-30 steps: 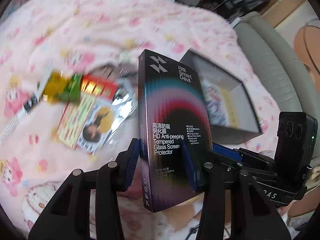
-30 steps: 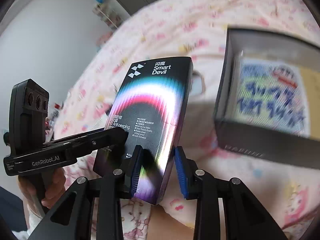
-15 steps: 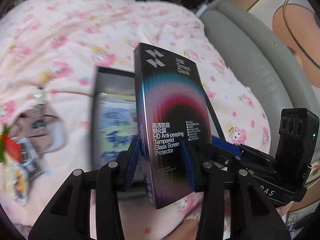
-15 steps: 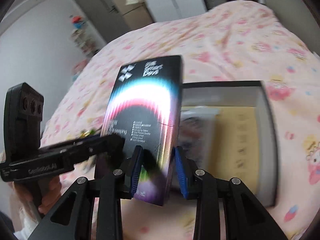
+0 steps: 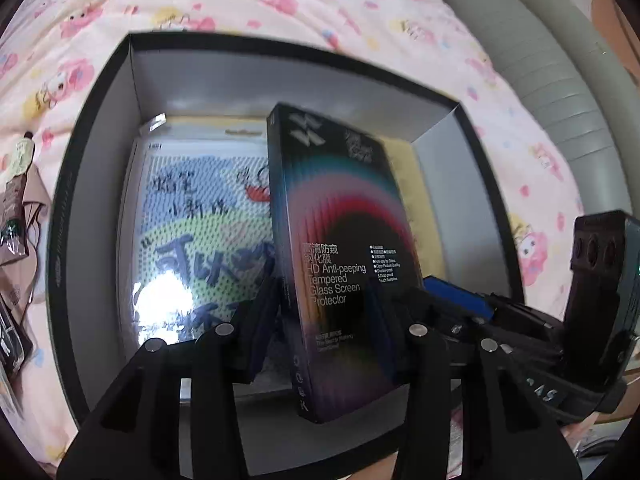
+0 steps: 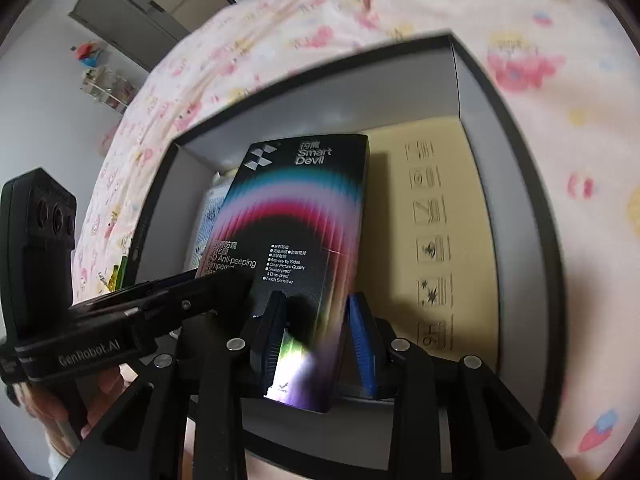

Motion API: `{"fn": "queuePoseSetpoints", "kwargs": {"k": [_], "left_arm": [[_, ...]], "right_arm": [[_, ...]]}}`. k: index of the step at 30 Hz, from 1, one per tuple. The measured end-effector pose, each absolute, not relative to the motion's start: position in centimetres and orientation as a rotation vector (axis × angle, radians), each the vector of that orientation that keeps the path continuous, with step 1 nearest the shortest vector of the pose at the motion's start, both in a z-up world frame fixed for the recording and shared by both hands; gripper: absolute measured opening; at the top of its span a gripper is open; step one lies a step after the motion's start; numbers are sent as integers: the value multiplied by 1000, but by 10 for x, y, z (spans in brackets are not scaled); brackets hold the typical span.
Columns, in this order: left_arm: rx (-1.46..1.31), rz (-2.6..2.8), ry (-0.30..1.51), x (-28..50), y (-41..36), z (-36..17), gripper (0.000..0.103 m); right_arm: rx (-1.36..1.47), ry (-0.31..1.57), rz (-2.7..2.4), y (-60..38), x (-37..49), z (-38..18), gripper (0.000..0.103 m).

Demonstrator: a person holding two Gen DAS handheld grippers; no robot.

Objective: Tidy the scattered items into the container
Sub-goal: 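Carry the Smart Devil box over the black box with the right gripper, then lower the Smart Devil box beside the Shin-chan package and open the right gripper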

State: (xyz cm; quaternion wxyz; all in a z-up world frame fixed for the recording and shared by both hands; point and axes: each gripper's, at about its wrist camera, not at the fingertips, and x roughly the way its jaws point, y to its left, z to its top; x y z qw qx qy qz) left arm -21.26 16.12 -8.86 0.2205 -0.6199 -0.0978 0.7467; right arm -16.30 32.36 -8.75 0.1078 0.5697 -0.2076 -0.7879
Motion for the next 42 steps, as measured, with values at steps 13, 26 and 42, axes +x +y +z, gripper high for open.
{"fn": "queuePoseSetpoints", "kwargs": {"k": [13,26,42], "left_arm": [[-1687,2233,-223,-222,170,-80,41],[-1665,2156,-20,-219,225,-91,43],[-1684,2075,-12,-239,241,-80,42]], "right_arm": [[1526,-616,-2589,347,-156,-57,29],[1448,-741,-2736,380,-154,-46,28],[1431,-647,-2745,403,-178,-24,28]]}}
